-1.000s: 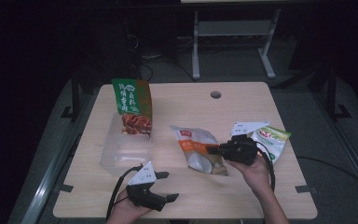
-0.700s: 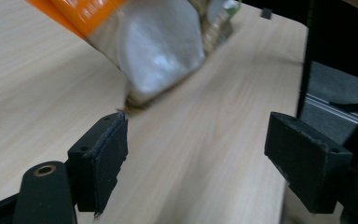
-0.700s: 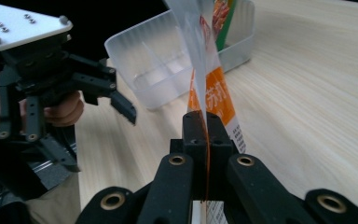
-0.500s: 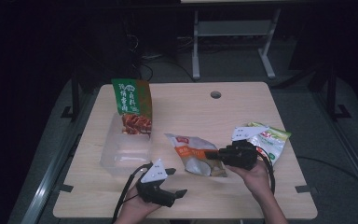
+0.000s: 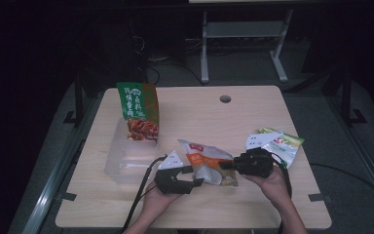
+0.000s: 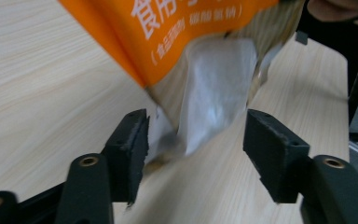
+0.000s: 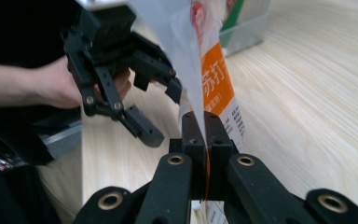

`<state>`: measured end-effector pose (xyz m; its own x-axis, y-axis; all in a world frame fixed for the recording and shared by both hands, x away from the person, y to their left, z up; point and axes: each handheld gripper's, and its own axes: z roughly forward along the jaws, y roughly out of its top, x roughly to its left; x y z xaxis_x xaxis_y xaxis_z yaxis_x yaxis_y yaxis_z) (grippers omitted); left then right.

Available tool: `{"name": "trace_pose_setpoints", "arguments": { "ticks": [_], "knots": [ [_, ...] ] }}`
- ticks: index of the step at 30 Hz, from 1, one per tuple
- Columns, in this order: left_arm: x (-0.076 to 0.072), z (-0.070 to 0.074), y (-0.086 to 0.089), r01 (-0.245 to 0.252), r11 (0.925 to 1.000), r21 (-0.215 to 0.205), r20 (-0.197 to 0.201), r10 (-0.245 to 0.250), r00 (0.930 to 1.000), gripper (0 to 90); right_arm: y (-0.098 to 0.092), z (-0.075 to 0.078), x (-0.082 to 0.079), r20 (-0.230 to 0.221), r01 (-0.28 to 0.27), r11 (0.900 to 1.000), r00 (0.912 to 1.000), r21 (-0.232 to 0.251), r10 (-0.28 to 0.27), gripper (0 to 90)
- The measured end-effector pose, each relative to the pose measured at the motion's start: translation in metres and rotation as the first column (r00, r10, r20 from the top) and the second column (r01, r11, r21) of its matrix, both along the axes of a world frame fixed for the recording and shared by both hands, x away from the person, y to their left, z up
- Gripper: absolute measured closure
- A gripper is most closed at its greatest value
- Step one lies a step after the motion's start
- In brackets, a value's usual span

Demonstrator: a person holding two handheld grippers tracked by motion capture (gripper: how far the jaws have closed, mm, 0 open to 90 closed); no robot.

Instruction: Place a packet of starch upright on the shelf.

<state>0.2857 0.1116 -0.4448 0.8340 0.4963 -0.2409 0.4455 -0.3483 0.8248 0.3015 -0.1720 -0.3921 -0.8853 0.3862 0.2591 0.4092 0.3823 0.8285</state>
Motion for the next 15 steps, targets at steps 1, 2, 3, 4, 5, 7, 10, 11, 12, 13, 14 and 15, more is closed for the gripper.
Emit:
{"name": "trace_pose_setpoints", "arguments": {
  "ticks": [1,2,3,4,5,7,10,11,12,13,14,15],
  "knots": [
    [0.0022,0.0008,-0.0011,0.008,1.0000,0.000,-0.006,-0.008,1.0000,44.0,0.0003,-0.0006,0.0004,0.004,0.001,1.000,1.0000,-0.009,-0.001,88.9],
    [0.0042,0.0014,-0.0022,0.012,0.9999,-0.006,-0.011,-0.012,0.9999,47.6,0.0008,-0.0011,0.0007,0.004,0.001,1.000,1.0000,-0.018,-0.001,88.9],
    [0.0072,0.0027,-0.0031,0.008,0.9999,-0.012,-0.022,-0.008,0.9997,51.5,0.0015,-0.0016,0.0008,0.006,0.003,1.000,1.0000,-0.022,-0.003,89.0],
    [0.0072,0.0027,-0.0031,0.008,0.9999,-0.012,-0.022,-0.008,0.9997,57.5,0.0015,-0.0016,0.0008,0.006,0.003,1.000,1.0000,-0.022,-0.003,89.0],
    [0.0083,0.0030,-0.0028,0.008,0.9999,-0.010,-0.021,-0.008,0.9998,57.5,0.0024,-0.0021,0.0015,0.006,0.001,1.000,1.0000,-0.022,-0.001,88.9],
    [0.0106,0.0030,-0.0016,-0.001,1.0000,-0.007,-0.026,0.001,0.9997,68.8,0.0029,-0.0028,0.0024,0.007,0.010,1.000,0.9999,-0.024,-0.010,88.9],
    [0.0109,0.0037,0.0016,-0.028,0.9996,-0.001,-0.025,0.028,0.9993,83.4,0.0030,-0.0038,0.0042,0.005,0.017,1.000,0.9998,-0.022,-0.017,88.9],
    [0.0103,0.0047,0.0024,-0.031,0.9995,-0.003,-0.016,0.031,0.9994,86.2,0.0033,-0.0038,0.0044,0.008,0.025,0.999,0.9996,-0.026,-0.025,88.9],
    [0.0092,0.0059,0.0024,-0.032,0.9995,0.004,-0.009,0.032,0.9995,88.0,0.0035,-0.0037,0.0045,0.011,0.031,0.999,0.9995,-0.030,-0.031,88.8],
    [0.0082,0.0068,0.0025,-0.027,0.9995,0.017,0.002,0.027,0.9996,88.5,0.0037,-0.0036,0.0046,0.012,0.032,0.999,0.9994,-0.031,-0.032,88.6],
    [0.0073,0.0074,0.0025,-0.026,0.9994,0.023,0.009,0.026,0.9996,88.7,0.0043,-0.0035,0.0044,0.010,0.035,0.999,0.9993,-0.033,-0.035,88.2],
    [0.0059,0.0083,0.0026,-0.023,0.9993,0.029,0.013,0.023,0.9996,88.9,0.0048,-0.0035,0.0043,0.011,0.040,0.999,0.9992,-0.036,-0.039,87.8]
  ]
}}
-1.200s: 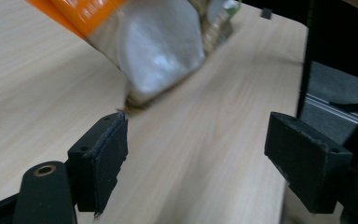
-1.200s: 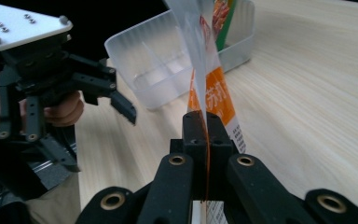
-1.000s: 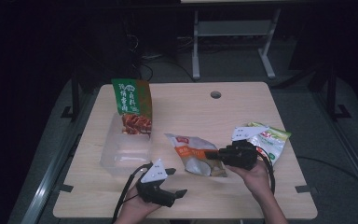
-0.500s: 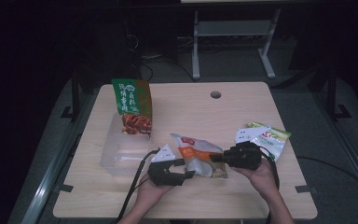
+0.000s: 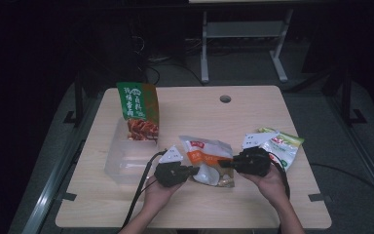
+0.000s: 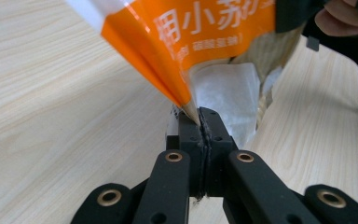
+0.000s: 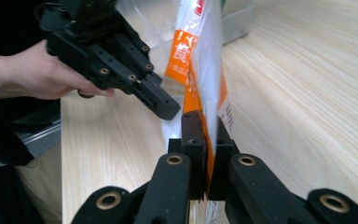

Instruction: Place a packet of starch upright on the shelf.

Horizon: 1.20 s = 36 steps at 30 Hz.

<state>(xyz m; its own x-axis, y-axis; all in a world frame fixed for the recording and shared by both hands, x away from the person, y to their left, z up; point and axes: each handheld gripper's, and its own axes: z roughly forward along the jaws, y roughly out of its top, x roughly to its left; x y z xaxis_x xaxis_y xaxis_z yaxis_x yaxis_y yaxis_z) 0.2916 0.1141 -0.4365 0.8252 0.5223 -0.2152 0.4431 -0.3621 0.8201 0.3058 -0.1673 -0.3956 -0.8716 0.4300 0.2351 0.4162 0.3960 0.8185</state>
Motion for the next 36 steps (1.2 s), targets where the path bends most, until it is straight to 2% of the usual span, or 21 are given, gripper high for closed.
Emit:
{"name": "trace_pose_setpoints", "arguments": {
  "ticks": [2,5,8,10,13,14,17,19,21,24,25,28,33,36],
  "knots": [
    [-0.001,0.001,0.001,-0.001,1.0000,0.004,0.003,0.001,1.0000,89.0,0.002,0.000,-0.001,0.001,0.010,1.000,0.9999,-0.011,-0.010,84.6],
    [-0.003,0.002,0.003,-0.007,0.9998,0.017,0.019,0.007,0.9998,89.3,0.005,-0.003,-0.003,-0.025,0.020,0.999,0.9995,-0.035,-0.021,77.6],
    [-0.006,0.003,0.004,-0.013,0.9994,0.033,0.035,0.011,0.9993,89.3,0.010,-0.004,-0.004,-0.026,0.025,0.999,0.9993,-0.045,-0.026,73.5],
    [-0.008,0.004,0.004,-0.014,0.9988,0.047,0.052,0.012,0.9986,89.2,0.014,-0.004,-0.005,-0.010,0.022,0.998,0.9997,-0.054,-0.023,76.3],
    [-0.010,0.004,0.005,-0.010,0.9984,0.057,0.053,0.007,0.9986,88.2,0.018,-0.006,-0.006,-0.010,0.034,0.997,0.9993,-0.076,-0.035,87.8],
    [-0.010,0.004,0.005,-0.013,0.9985,0.054,0.052,0.011,0.9986,87.2,0.018,-0.007,-0.006,-0.015,0.033,0.997,0.9993,-0.075,-0.034,88.6],
    [-0.014,0.005,0.007,-0.025,0.9985,0.048,0.046,0.023,0.9987,73.2,0.016,-0.007,-0.007,-0.021,0.048,0.996,0.9985,-0.073,-0.050,89.0],
    [-0.019,0.007,0.008,-0.035,0.9965,0.076,0.068,0.030,0.9972,67.6,0.014,-0.007,-0.007,-0.031,0.045,0.998,0.9984,-0.052,-0.047,89.1],
    [-0.027,0.010,0.011,-0.043,0.9961,0.077,0.090,0.036,0.9953,63.8,0.013,-0.007,-0.009,-0.033,0.045,0.998,0.9984,-0.044,-0.046,89.2],
    [-0.037,0.013,0.017,-0.058,0.9945,0.088,0.112,0.048,0.9925,58.1,0.015,-0.003,-0.011,-0.016,0.039,0.998,0.9991,-0.041,-0.040,89.4],
    [-0.040,0.013,0.019,-0.065,0.9929,0.099,0.125,0.052,0.9908,53.8,0.016,-0.001,-0.012,-0.015,0.037,0.999,0.9992,-0.034,-0.038,89.4],
    [-0.050,0.012,0.027,-0.090,0.9919,0.090,0.136,0.077,0.9877,43.2,0.019,0.005,-0.014,0.009,0.032,0.999,0.9995,-0.044,-0.032,89.4],
    [-0.063,0.012,0.034,-0.058,0.9939,0.094,0.130,0.046,0.9905,38.0,0.023,0.016,-0.013,0.019,0.034,0.999,0.9993,-0.024,-0.033,89.5],
    [-0.069,0.013,0.037,-0.020,0.9938,0.110,0.135,0.005,0.9908,35.2,0.025,0.021,-0.008,0.019,0.040,0.999,0.9990,-0.009,-0.040,89.5]
  ]
}}
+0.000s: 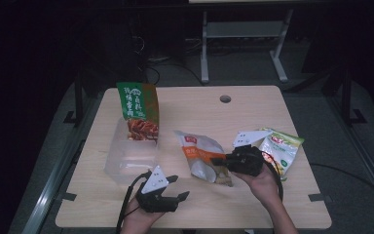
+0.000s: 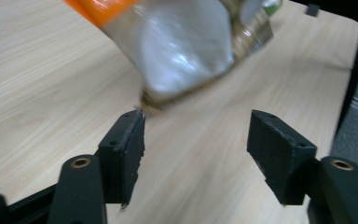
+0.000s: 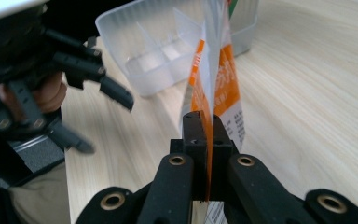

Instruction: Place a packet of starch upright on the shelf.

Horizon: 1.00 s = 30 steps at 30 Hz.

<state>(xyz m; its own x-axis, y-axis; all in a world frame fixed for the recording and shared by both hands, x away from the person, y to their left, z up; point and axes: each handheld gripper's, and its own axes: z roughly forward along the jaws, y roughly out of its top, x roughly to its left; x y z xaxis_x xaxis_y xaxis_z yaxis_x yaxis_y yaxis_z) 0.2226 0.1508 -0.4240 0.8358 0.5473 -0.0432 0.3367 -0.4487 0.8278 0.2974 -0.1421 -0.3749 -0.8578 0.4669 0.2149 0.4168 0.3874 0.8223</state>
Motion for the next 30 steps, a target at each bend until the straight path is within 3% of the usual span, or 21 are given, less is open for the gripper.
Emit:
{"name": "trace_pose_setpoints", "arguments": {
  "ticks": [3,7,9,13,20,30],
  "knots": [
    [-0.006,0.000,0.002,0.008,0.9998,-0.021,-0.020,-0.008,0.9998,32.6,0.005,0.004,0.007,0.003,0.004,1.000,1.0000,0.000,-0.004,89.5],
    [-0.014,0.002,0.005,0.023,0.9996,-0.016,-0.008,-0.023,0.9997,32.0,0.014,0.013,0.014,0.007,-0.004,1.000,1.0000,-0.002,0.004,89.5],
    [-0.016,0.002,0.008,0.030,0.9995,-0.007,-0.006,-0.030,0.9995,31.6,0.020,0.020,0.017,0.008,-0.008,1.000,0.9999,0.005,0.008,89.5],
    [-0.014,-0.001,0.012,0.038,0.9989,-0.029,-0.028,-0.038,0.9989,31.5,0.030,0.029,0.024,0.017,-0.023,1.000,0.9996,0.014,0.023,89.5],
    [-0.014,-0.007,0.011,0.073,0.9969,-0.031,-0.027,-0.074,0.9969,30.7,0.066,0.049,0.045,0.024,-0.069,0.997,0.9974,0.022,0.068,89.5],
    [-0.014,-0.006,0.013,0.076,0.9964,-0.038,-0.024,-0.077,0.9967,30.4,0.114,0.067,0.067,0.038,-0.125,0.992,0.9915,0.010,0.125,89.5]
  ]
}}
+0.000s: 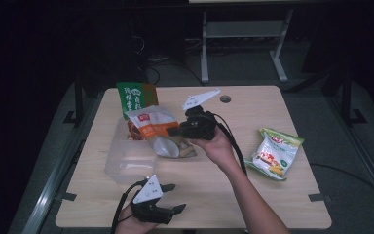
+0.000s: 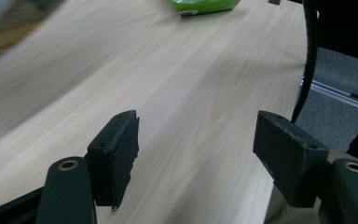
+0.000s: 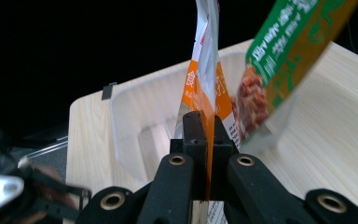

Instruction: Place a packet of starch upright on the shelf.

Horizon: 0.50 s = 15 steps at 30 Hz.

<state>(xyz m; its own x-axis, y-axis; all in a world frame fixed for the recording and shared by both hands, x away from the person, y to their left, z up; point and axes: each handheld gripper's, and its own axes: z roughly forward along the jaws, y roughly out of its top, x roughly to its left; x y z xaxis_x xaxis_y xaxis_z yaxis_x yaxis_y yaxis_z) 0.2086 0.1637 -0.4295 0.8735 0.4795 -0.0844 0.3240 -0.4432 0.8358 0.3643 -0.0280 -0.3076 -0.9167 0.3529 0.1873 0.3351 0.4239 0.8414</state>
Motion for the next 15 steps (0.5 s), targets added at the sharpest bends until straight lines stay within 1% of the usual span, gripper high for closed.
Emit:
{"name": "trace_pose_setpoints", "arguments": {
  "ticks": [5,6,7,9,10,12,13,14,15],
  "knots": [
    [0.004,-0.001,0.000,0.002,0.9999,0.016,0.010,-0.002,0.9999,29.6,0.023,0.004,0.010,-0.005,-0.018,1.000,0.9998,0.007,0.018,89.5],
    [0.004,-0.002,0.000,0.001,0.9998,0.019,0.009,-0.001,1.0000,29.6,0.028,0.004,0.013,0.004,-0.026,1.000,0.9996,-0.002,0.026,89.5],
    [0.004,-0.002,0.000,0.002,0.9996,0.030,0.011,-0.002,0.9999,29.6,0.034,0.004,0.014,-0.009,-0.026,1.000,0.9996,0.005,0.026,89.5],
    [0.004,-0.003,-0.001,-0.005,0.9995,0.030,0.003,0.005,1.0000,29.6,0.046,0.005,0.017,-0.003,-0.024,1.000,0.9997,-0.015,0.024,89.5],
    [0.004,-0.003,-0.001,-0.006,0.9996,0.028,0.002,0.006,1.0000,29.6,0.052,0.005,0.020,-0.011,-0.031,0.999,0.9995,-0.018,0.030,89.5],
    [0.006,-0.003,0.000,-0.004,0.9995,0.032,0.012,0.004,0.9999,29.6,0.063,0.003,0.025,0.001,-0.044,0.999,0.9990,-0.027,0.044,89.5],
    [0.006,-0.003,0.000,-0.004,0.9995,0.032,0.012,0.004,0.9999,29.6,0.063,0.003,0.025,0.001,-0.044,0.999,0.9990,-0.027,0.044,89.5],
    [0.006,-0.003,0.000,-0.007,0.9994,0.034,0.010,0.006,0.9999,29.6,0.074,0.000,0.028,-0.010,-0.045,0.999,0.9989,-0.025,0.045,89.5],
    [0.007,-0.004,0.000,-0.011,0.9993,0.035,0.010,0.011,0.9999,29.6,0.078,-0.001,0.029,-0.010,-0.046,0.999,0.9989,-0.025,0.046,89.5]
  ]
}}
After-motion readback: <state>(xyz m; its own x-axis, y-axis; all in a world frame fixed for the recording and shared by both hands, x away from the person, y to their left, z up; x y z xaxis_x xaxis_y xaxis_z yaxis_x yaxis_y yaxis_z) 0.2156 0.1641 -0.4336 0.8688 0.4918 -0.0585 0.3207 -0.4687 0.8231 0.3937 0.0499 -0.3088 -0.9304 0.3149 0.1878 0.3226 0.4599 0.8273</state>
